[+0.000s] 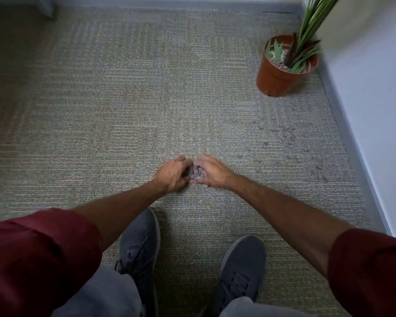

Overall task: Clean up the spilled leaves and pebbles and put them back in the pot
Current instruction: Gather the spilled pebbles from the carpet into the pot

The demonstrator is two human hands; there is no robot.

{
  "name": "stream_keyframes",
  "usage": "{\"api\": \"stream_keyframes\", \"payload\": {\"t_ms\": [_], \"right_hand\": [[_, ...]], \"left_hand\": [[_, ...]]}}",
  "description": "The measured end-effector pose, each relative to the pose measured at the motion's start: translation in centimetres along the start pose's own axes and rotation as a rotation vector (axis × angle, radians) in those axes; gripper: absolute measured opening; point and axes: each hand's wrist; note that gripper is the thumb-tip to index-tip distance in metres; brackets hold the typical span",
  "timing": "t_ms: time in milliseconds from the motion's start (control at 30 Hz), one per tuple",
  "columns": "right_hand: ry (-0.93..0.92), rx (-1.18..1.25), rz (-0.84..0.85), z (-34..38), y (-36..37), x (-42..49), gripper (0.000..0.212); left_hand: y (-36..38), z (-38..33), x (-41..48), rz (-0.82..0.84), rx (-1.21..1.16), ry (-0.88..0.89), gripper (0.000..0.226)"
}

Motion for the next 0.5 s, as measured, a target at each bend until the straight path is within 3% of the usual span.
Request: {"api": "stream_keyframes", "payload": {"t_ms": [100, 333, 500], "right_hand": [[-0.023, -0.028, -0.008, -0.2, 0.0, 0.1, 0.029], [-0.241, -0.324, -0.081, -0.2, 0.3, -0.5, 0.038], [-0.312, -0.514, -0.118, -0.3, 1.4, -1.7, 0.029]], "left_hand": [[0.2, 0.2, -0.1, 0.008, -0.018, 0.017, 0.019], [0.1, 0.0, -0.7, 0.013, -0.009, 0.014, 0.026], [1.9, -1.2, -1.9, -0.058, -0.01, -0.075, 0.024]]}}
Point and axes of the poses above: each hand's wrist, its own x-axis towards the middle knuckle, its own y-axis out of the palm, z = x × y, and after that the axes turned 10 degrees about -x, right-handed
